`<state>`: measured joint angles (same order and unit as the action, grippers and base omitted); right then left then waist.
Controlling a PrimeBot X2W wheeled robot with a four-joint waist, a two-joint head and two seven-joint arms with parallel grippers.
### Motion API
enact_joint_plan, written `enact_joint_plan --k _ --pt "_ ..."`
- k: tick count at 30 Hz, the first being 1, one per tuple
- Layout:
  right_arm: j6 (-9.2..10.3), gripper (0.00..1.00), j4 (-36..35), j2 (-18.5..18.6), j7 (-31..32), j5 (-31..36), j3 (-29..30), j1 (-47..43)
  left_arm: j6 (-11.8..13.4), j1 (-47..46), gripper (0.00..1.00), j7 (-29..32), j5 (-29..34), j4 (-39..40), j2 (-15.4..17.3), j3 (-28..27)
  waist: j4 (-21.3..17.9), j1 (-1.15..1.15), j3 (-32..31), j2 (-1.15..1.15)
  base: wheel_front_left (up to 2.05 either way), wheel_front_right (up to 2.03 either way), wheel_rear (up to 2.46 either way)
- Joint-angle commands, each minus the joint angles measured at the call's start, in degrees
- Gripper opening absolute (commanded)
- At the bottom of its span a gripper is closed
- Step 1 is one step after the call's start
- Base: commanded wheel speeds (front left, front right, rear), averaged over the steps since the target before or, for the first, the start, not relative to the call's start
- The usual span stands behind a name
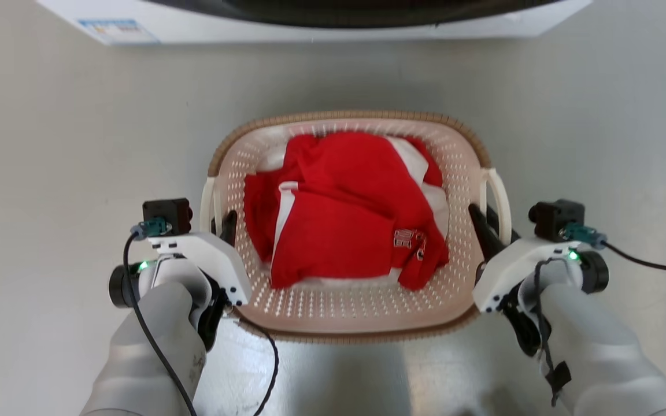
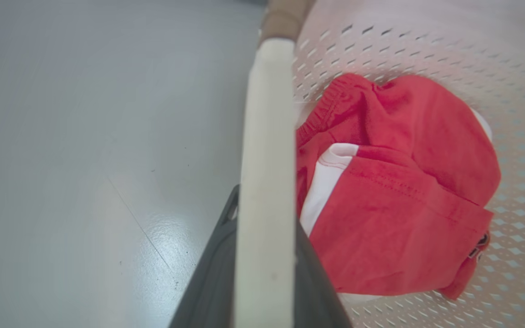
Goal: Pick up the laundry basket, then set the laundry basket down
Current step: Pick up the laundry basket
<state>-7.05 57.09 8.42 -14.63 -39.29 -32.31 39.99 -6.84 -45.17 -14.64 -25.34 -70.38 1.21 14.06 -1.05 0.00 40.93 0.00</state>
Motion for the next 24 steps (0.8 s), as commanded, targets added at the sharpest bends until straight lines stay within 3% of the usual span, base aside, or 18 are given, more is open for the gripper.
enact_joint_plan --k 1,12,24 --pt "-0.44 0.00 1.61 -0.80 -0.09 -1.15 -2.90 -3.07 -0.43 1.78 0.00 -0.08 -1.16 -0.52 1.66 -0.59 -0.70 0.00 -4.12 0.00 0.00 0.00 0.00" --pt "-0.44 0.00 5.99 -2.92 4.83 -8.66 -10.89 -3.88 -0.63 5.85 0.00 6.40 -4.03 -2.87 1.66 2.46 -2.63 0.00 -15.71 0.00 0.00 0.00 0.00" --pt "-0.44 0.00 7.54 -2.33 11.60 -15.51 -17.06 -5.32 -0.64 10.48 0.00 13.00 -8.82 -3.04 1.94 5.65 -3.69 0.00 -27.36 0.00 0.00 0.00 0.00"
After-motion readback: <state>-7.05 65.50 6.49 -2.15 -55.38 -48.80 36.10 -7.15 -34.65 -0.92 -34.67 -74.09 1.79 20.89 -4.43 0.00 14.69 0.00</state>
